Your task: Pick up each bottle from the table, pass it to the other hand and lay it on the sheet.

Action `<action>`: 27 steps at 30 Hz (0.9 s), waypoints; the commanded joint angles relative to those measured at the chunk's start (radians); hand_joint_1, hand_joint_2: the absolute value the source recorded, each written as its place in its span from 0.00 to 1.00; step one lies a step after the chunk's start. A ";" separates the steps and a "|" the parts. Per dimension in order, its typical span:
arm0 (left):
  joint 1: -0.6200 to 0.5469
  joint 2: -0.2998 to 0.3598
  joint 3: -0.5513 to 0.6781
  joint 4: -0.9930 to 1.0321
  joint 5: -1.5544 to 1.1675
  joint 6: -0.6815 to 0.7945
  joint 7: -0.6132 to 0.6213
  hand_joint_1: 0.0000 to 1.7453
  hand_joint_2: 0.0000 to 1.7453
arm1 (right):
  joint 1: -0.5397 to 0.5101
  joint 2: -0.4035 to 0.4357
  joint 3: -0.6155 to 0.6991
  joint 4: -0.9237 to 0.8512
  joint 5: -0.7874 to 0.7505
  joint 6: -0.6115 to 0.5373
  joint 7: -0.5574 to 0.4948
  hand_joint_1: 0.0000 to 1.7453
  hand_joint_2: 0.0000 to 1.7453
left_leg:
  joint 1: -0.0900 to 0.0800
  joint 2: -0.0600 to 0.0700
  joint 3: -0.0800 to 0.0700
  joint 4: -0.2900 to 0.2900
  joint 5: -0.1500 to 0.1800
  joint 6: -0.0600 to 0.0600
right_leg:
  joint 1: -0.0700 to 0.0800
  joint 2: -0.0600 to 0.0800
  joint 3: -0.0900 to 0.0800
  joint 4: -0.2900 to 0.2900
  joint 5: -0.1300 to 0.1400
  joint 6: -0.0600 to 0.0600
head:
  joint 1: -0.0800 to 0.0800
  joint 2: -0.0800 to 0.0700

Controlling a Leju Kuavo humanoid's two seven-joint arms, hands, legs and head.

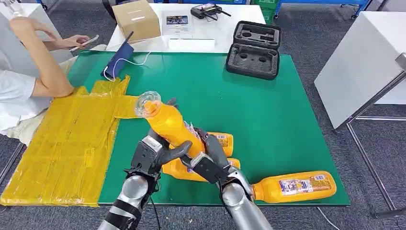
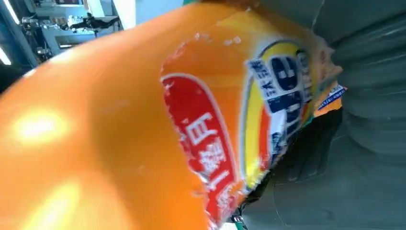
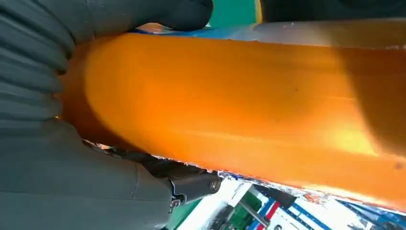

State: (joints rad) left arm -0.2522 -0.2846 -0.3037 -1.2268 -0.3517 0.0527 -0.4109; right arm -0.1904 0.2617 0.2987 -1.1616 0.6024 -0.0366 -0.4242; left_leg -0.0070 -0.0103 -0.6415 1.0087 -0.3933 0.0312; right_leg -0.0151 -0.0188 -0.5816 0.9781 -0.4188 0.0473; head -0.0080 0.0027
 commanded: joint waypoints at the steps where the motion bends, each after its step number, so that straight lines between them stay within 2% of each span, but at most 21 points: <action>1: -0.048 -0.009 0.082 0.092 0.040 0.011 -0.007 1.00 1.00 | -0.003 -0.030 0.059 -0.002 0.011 -0.021 0.005 0.97 1.00 | 0.001 0.001 0.005 0.000 -0.002 -0.002 | 0.001 0.002 0.005 -0.001 -0.001 -0.002 | 0.000 0.000; 15: -0.022 -0.017 0.101 0.026 0.098 0.022 -0.028 1.00 1.00 | 0.010 -0.040 0.034 -0.013 0.006 -0.032 0.007 1.00 1.00 | 0.001 0.001 0.003 0.000 -0.002 -0.002 | 0.001 0.001 0.004 -0.001 -0.001 -0.002 | 0.000 0.000; 19: -0.010 -0.016 0.121 -0.028 0.103 0.079 -0.053 1.00 1.00 | 0.017 -0.035 0.019 -0.032 -0.009 -0.035 0.008 0.96 1.00 | 0.001 0.001 0.002 0.000 -0.001 -0.002 | 0.001 0.001 0.003 -0.001 -0.001 -0.001 | 0.000 0.000; 20: -0.011 -0.006 0.126 -0.054 0.093 0.103 -0.065 1.00 1.00 | 0.018 -0.031 0.017 -0.043 -0.012 -0.038 0.006 0.79 1.00 | 0.001 0.001 0.004 0.000 -0.002 -0.002 | 0.001 0.002 0.004 -0.001 -0.002 -0.002 | 0.000 0.000; 21: -0.007 -0.002 0.129 -0.072 0.094 0.104 -0.059 1.00 1.00 | 0.019 -0.031 0.019 -0.051 -0.012 -0.038 0.007 0.79 1.00 | 0.001 0.002 0.002 0.000 -0.002 -0.002 | 0.001 0.002 0.002 -0.001 -0.001 -0.002 | 0.000 0.000; 22: -0.007 -0.002 0.129 -0.072 0.094 0.104 -0.059 1.00 1.00 | 0.019 -0.031 0.019 -0.051 -0.012 -0.038 0.007 0.37 1.00 | 0.001 0.002 0.003 0.001 -0.002 -0.002 | 0.001 0.002 0.004 -0.001 -0.002 -0.002 | 0.000 0.000; 23: -0.012 0.011 0.137 -0.105 0.033 0.185 -0.088 1.00 1.00 | 0.020 -0.021 0.008 -0.064 -0.035 -0.044 0.000 0.00 1.00 | 0.001 0.002 0.002 0.000 -0.002 -0.002 | 0.001 0.002 0.002 0.000 -0.001 -0.002 | 0.000 0.000; 25: -0.031 0.043 0.152 -0.143 -0.013 0.222 -0.071 1.00 1.00 | 0.020 -0.020 0.001 -0.095 -0.046 -0.054 -0.001 0.00 1.00 | 0.001 0.001 0.002 0.000 -0.001 -0.002 | 0.001 0.001 0.002 0.000 -0.001 -0.002 | 0.000 0.000; 27: -0.074 0.081 0.196 -0.208 -0.135 0.352 -0.075 1.00 1.00 | 0.017 -0.020 -0.002 -0.149 -0.008 -0.124 -0.007 0.00 1.00 | 0.001 0.002 0.001 0.001 -0.001 -0.002 | 0.001 0.002 0.001 0.000 -0.001 -0.002 | 0.000 0.000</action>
State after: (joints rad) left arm -0.2290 -0.2960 -0.2438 -1.2847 -0.3096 0.2008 -0.4906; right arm -0.1808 0.2663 0.3235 -1.2108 0.5757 -0.0744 -0.4208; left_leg -0.0069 -0.0100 -0.6417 1.0087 -0.3933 0.0312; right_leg -0.0151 -0.0187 -0.5818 0.9781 -0.4188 0.0473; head -0.0084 0.0027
